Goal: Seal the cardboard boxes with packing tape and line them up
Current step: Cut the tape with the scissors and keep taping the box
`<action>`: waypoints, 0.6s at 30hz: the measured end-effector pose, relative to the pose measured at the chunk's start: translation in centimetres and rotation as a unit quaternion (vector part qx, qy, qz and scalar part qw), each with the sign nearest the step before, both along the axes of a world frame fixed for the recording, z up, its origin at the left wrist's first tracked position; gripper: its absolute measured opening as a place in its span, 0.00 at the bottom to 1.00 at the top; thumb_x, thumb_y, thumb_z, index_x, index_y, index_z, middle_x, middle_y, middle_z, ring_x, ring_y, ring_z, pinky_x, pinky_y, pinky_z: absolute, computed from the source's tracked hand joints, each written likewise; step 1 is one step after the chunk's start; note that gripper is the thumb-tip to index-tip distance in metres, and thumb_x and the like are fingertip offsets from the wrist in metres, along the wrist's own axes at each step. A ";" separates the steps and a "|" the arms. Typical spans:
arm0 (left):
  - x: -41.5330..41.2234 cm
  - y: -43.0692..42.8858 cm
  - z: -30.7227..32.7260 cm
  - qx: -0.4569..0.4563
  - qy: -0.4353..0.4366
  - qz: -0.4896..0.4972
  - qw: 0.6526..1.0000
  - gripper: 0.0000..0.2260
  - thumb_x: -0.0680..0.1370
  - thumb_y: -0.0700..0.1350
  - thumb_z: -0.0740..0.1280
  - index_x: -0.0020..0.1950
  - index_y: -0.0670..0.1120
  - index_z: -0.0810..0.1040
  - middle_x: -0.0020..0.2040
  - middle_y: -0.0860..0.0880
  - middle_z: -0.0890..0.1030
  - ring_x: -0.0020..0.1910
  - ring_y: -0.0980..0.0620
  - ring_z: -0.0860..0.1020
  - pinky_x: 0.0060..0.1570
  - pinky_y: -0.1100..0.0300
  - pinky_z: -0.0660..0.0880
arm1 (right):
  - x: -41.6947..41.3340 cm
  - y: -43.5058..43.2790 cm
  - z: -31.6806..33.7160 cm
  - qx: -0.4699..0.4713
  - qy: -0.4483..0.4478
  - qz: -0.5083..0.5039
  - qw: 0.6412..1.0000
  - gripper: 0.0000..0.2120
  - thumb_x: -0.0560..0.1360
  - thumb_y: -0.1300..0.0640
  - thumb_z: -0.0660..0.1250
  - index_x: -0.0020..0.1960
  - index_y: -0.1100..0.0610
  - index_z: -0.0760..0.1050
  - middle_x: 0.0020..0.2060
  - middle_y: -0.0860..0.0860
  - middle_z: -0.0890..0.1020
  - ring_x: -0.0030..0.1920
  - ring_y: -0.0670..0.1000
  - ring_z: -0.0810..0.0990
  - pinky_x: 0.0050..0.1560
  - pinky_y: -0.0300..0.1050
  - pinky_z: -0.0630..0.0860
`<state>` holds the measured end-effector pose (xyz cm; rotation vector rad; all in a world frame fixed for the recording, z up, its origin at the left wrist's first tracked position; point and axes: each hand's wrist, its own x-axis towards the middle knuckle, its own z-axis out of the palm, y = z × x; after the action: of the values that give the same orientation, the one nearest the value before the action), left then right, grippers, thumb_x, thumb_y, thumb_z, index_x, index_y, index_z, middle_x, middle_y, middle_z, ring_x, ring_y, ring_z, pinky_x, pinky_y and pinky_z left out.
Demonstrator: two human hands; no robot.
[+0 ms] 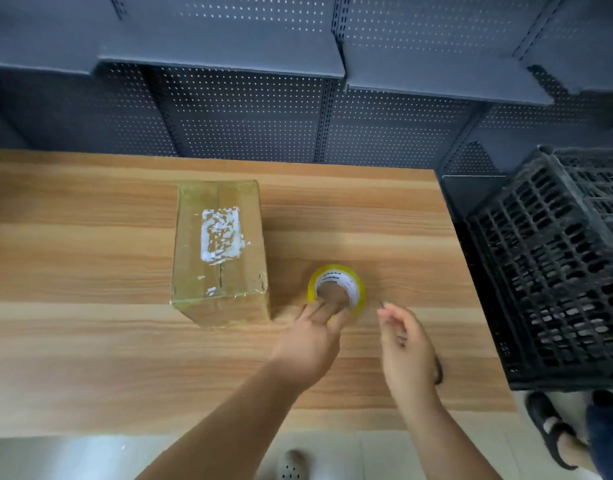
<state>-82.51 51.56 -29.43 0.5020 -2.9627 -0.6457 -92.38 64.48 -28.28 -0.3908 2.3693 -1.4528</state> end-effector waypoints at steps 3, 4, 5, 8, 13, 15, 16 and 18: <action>6.4 -1.4 1.7 -0.018 0.192 -0.005 0.981 0.08 0.79 0.42 0.65 0.57 0.47 0.78 0.51 0.50 0.80 0.48 0.46 0.78 0.47 0.54 0.76 | 1.3 -4.9 1.3 -0.031 -0.079 0.089 0.992 0.07 0.76 0.45 0.67 0.48 0.47 0.80 0.46 0.42 0.85 0.50 0.40 0.81 0.54 0.41 0.76; 8.2 -2.3 2.9 -0.037 0.236 0.012 0.971 0.05 0.80 0.42 0.65 0.55 0.46 0.77 0.49 0.49 0.80 0.45 0.46 0.78 0.45 0.53 0.75 | 1.9 -6.3 1.6 -0.029 -0.093 0.135 0.986 0.14 0.73 0.39 0.67 0.47 0.48 0.81 0.45 0.42 0.85 0.49 0.43 0.82 0.53 0.43 0.76; 9.7 -3.5 4.2 -0.059 0.270 0.041 0.960 0.04 0.80 0.43 0.66 0.54 0.46 0.77 0.47 0.49 0.80 0.44 0.45 0.77 0.44 0.52 0.74 | 2.5 -7.6 2.1 -0.023 -0.103 0.178 0.978 0.19 0.70 0.35 0.66 0.45 0.50 0.81 0.41 0.40 0.84 0.47 0.42 0.81 0.51 0.41 0.75; 11.9 -8.0 6.9 -0.127 0.305 0.145 0.933 0.04 0.80 0.44 0.67 0.52 0.45 0.79 0.47 0.46 0.81 0.43 0.44 0.77 0.45 0.51 0.72 | 4.3 -10.3 3.2 0.014 -0.089 0.274 0.958 0.17 0.73 0.40 0.70 0.37 0.53 0.76 0.26 0.37 0.75 0.31 0.37 0.72 0.37 0.30 0.67; 11.2 -12.7 5.2 -0.195 0.180 0.103 0.959 0.15 0.81 0.55 0.60 0.56 0.50 0.84 0.64 0.50 0.79 0.65 0.43 0.74 0.56 0.47 0.71 | 5.3 -11.8 2.2 0.038 -0.087 0.267 0.959 0.16 0.69 0.41 0.75 0.37 0.54 0.79 0.32 0.48 0.81 0.33 0.42 0.74 0.37 0.36 0.67; 11.0 -13.3 3.7 -0.207 0.169 0.057 0.962 0.16 0.81 0.55 0.60 0.61 0.50 0.82 0.66 0.51 0.78 0.68 0.43 0.73 0.62 0.45 0.71 | 5.6 -12.0 2.2 0.022 -0.088 0.263 0.961 0.13 0.70 0.47 0.76 0.37 0.56 0.80 0.28 0.45 0.77 0.31 0.41 0.70 0.34 0.35 0.65; 10.9 -13.4 3.2 -0.210 0.174 0.049 0.961 0.17 0.81 0.55 0.61 0.62 0.49 0.82 0.67 0.51 0.78 0.68 0.44 0.74 0.62 0.44 0.71 | 5.7 -12.0 2.3 0.013 -0.085 0.263 0.961 0.11 0.71 0.50 0.76 0.36 0.56 0.80 0.26 0.43 0.75 0.29 0.41 0.69 0.33 0.34 0.64; 10.9 -13.6 2.5 -0.220 0.188 0.049 0.956 0.17 0.81 0.56 0.61 0.63 0.48 0.81 0.67 0.50 0.78 0.67 0.44 0.75 0.61 0.43 0.73 | 5.9 -12.0 2.3 0.005 -0.077 0.258 0.963 0.11 0.71 0.52 0.76 0.36 0.58 0.80 0.25 0.42 0.74 0.29 0.40 0.68 0.33 0.34 0.64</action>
<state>-71.60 37.99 -26.90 0.4241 -2.5798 -0.0471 -86.51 52.50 -25.98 -0.7913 1.9519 -1.1743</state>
